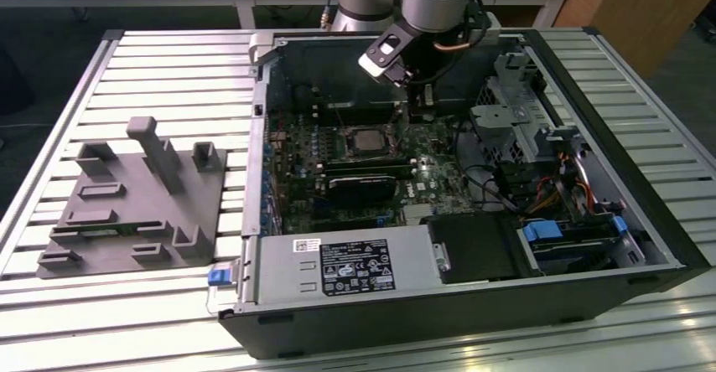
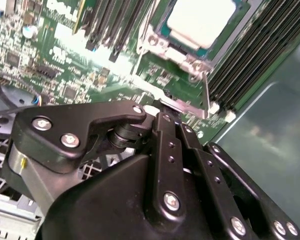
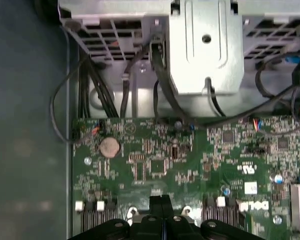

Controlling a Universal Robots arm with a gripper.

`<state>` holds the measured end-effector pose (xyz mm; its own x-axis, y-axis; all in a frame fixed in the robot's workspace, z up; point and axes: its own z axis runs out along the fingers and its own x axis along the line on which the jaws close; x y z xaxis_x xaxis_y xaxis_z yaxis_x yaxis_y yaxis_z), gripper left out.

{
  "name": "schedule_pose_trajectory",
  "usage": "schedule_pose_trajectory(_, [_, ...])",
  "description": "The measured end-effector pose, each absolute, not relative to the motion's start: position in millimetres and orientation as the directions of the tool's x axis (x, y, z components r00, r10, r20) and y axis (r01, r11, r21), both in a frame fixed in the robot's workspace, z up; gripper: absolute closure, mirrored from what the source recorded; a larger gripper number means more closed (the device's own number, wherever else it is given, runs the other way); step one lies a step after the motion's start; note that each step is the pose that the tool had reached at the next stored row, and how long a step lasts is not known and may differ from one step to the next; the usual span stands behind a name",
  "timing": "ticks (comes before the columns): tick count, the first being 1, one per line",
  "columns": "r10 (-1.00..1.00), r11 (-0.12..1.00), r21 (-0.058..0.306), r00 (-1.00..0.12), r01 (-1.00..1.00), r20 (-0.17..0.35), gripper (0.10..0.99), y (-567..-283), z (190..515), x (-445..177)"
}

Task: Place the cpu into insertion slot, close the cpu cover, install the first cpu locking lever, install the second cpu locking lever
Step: 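Close the cpu cover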

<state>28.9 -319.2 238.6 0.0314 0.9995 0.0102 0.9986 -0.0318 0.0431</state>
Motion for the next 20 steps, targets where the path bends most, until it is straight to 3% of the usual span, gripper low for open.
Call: schedule_pose_trajectory(20, [0.999, -0.032, 0.045, 0.032, 0.998, 0.011, 0.98, -319.3, 238.5, 3.8])
